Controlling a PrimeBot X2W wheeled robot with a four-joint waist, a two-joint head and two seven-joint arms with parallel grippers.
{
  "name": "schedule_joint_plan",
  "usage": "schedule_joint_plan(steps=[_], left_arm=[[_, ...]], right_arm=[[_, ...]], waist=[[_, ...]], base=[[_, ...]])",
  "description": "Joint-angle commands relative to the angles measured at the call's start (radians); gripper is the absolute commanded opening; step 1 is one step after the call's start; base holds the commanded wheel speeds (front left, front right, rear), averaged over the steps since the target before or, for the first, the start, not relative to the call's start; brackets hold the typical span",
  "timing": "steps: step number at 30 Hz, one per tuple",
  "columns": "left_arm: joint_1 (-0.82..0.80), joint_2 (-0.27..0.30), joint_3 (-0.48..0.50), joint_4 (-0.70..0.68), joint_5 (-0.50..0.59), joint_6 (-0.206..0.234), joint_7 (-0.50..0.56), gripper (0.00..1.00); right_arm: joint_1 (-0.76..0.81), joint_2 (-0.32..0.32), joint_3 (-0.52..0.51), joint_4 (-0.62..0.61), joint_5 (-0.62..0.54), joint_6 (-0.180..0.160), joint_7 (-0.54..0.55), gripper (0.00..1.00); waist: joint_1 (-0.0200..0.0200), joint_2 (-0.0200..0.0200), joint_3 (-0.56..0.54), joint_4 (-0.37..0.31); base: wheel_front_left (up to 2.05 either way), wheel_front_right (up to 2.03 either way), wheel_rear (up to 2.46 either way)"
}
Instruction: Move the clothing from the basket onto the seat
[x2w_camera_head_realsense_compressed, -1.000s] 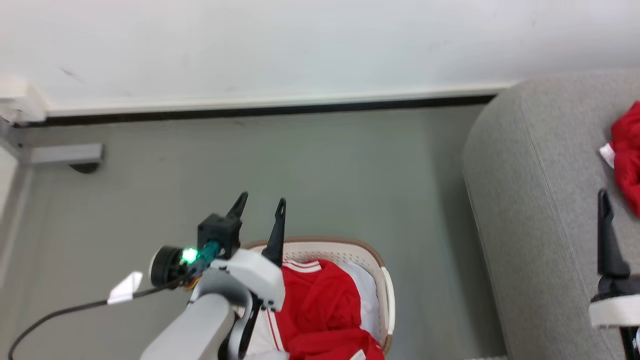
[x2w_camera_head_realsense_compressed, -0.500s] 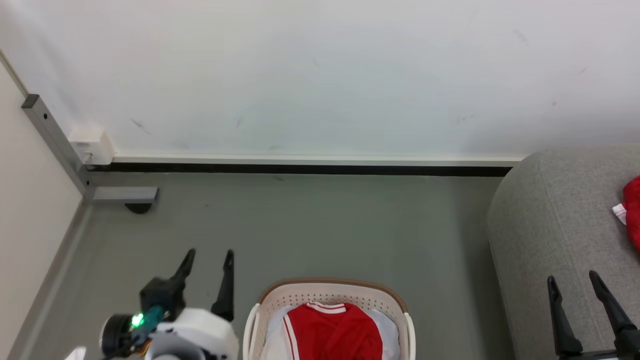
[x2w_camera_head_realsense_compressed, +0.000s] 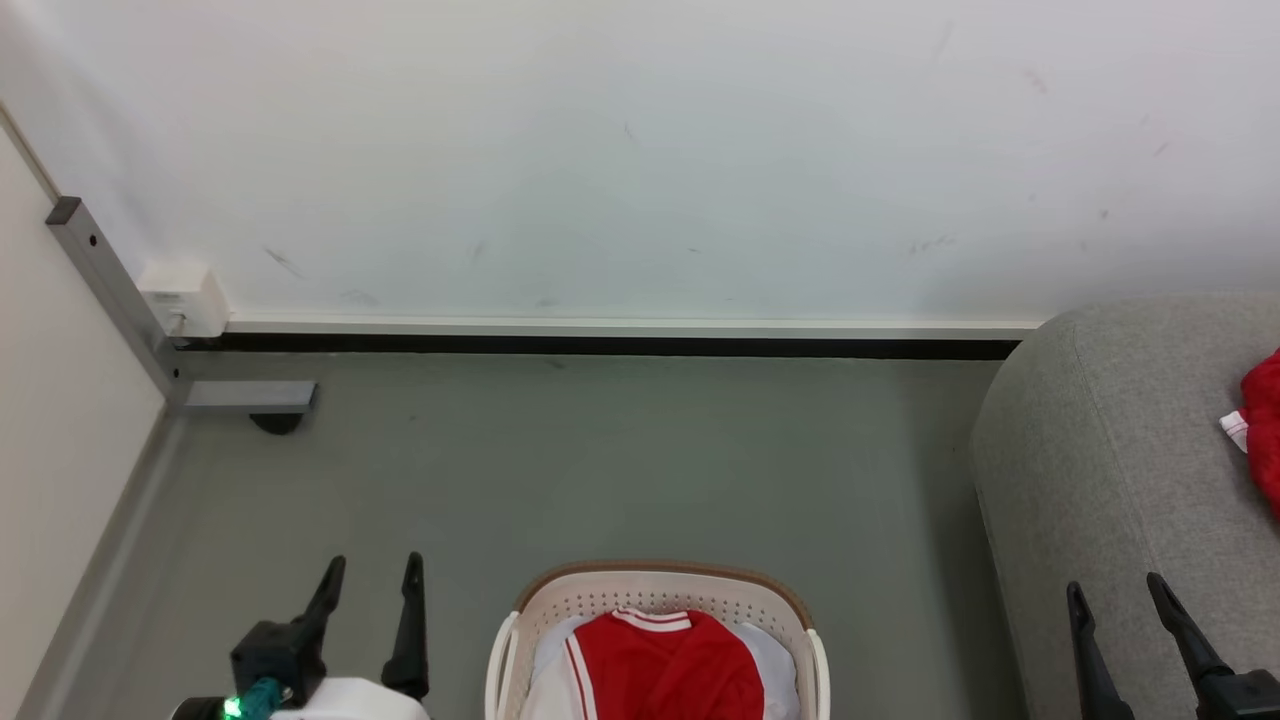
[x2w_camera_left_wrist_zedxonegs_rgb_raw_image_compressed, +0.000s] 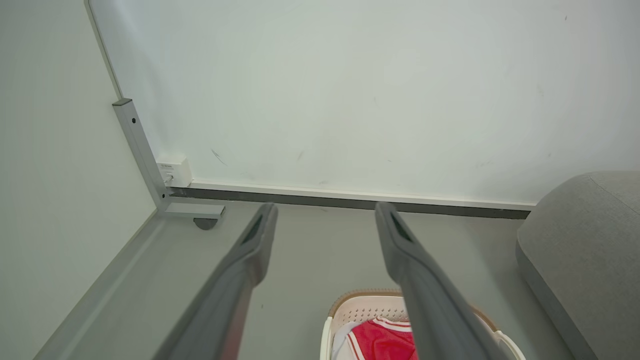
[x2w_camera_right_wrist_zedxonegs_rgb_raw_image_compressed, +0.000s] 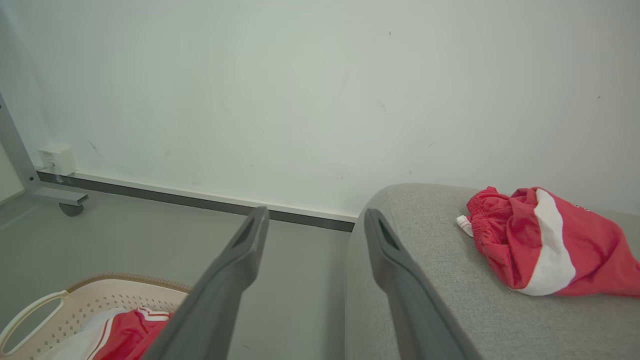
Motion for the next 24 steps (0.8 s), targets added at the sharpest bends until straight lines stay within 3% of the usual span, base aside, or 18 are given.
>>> schedule_joint_plan(steps=[1,11,17,24], left_arm=[[0.015,-0.009,0.016,0.005,0.021,-0.010,-0.001,1.00],[-0.024,-0.075,0.072,0.019,0.106,-0.076,-0.001,1.00],[-0.135,-0.111,-0.007,0.143,0.145,-0.125,0.014,1.00],[-0.293,-0.150,-0.085,0.288,0.185,-0.121,0.104,1.00]], right_arm=[[-0.009,-0.003,0.000,0.006,0.006,-0.003,0.001,1.00],[-0.057,-0.020,0.008,-0.025,0.020,-0.003,0.001,1.00],[-0.105,-0.029,0.000,-0.052,0.034,-0.003,0.001,1.00],[-0.166,-0.032,0.012,-0.078,0.048,-0.003,0.001,1.00]], waist=[[0.0001,0.0000,0.001,-0.001],[0.0001,0.0000,0.069,-0.033],[0.0001,0.0000,0.176,-0.067],[0.0001,0.0000,0.293,-0.112]], base=[[0.00,0.00,0.00],[0.00,0.00,0.00],[0.00,0.00,0.00],[0.00,0.00,0.00]])
